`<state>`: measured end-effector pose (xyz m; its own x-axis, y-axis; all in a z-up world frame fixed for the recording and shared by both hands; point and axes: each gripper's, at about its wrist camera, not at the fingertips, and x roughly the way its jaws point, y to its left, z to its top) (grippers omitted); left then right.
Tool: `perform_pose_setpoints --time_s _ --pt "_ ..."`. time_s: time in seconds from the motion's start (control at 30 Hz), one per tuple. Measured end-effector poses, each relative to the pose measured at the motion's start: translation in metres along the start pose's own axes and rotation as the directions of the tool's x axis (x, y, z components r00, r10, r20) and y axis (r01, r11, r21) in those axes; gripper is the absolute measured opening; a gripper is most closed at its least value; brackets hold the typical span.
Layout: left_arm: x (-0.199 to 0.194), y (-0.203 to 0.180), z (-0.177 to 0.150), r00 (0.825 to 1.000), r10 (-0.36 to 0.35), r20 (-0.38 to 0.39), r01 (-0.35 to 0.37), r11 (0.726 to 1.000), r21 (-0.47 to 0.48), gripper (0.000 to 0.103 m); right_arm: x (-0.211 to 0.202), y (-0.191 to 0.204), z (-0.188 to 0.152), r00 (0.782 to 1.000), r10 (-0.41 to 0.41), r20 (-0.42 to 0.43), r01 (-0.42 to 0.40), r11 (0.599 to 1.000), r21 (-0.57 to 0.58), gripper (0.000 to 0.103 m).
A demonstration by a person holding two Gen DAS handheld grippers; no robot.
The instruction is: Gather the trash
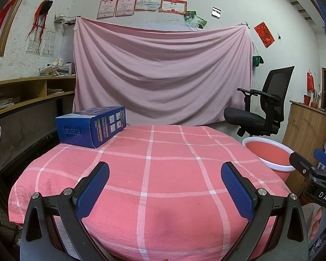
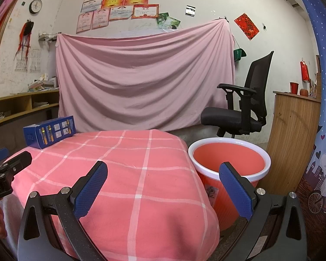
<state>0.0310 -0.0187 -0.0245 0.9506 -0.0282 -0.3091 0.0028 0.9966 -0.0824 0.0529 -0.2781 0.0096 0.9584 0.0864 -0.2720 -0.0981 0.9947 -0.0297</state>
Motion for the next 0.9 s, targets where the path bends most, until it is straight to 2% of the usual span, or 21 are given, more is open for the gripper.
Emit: perform_pose_setpoints --time_s 0.67,0.83,0.9 --pt "-0.0006 -0.0015 -0.0003 1.0 -0.001 -0.001 0.001 1.0 -0.001 0.101 0.0009 0.0025 -0.0022 1.0 0.002 -0.005 -0.002 1.0 -0.001 0.103" --pt "0.0009 -0.0004 0.0006 1.0 -0.01 -0.024 0.01 1.0 -0.003 0.101 0.0005 0.0028 -0.0021 1.0 0.001 -0.004 -0.001 1.0 -0.001 0.103" --pt "0.0001 -0.0012 0.0011 1.0 0.01 -0.022 -0.01 1.0 0.009 0.101 0.0008 0.0026 -0.0021 1.0 0.001 -0.005 -0.001 1.0 0.0 0.103"
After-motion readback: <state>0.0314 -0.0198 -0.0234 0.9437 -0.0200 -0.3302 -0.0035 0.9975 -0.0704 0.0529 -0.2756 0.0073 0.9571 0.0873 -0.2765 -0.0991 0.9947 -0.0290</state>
